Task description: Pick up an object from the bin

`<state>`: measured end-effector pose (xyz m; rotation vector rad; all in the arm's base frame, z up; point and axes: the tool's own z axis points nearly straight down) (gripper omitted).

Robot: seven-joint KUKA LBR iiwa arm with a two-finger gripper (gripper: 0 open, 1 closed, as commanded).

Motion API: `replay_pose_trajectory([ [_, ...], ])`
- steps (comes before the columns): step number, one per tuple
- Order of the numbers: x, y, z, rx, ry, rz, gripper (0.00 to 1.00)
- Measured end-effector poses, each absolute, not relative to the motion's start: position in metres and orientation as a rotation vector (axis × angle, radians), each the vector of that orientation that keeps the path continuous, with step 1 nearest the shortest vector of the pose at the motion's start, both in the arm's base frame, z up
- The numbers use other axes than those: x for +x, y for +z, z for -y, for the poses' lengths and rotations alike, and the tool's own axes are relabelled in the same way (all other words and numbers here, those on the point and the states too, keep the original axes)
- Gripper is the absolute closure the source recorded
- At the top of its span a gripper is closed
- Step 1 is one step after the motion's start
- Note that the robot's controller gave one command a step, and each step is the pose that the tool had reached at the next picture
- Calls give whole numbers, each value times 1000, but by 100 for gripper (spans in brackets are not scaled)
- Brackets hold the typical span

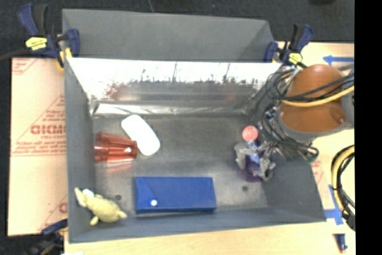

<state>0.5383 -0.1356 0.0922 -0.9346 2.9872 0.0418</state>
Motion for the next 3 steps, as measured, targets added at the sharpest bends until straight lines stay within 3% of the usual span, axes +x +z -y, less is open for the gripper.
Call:
replay_pose_trajectory([
  [1, 538, 92, 136, -936, 41, -2987, 100],
  [2, 538, 166, 140, -881, 40, -3004, 100],
  [3, 530, 209, 120, -849, 39, -3012, 100],
])
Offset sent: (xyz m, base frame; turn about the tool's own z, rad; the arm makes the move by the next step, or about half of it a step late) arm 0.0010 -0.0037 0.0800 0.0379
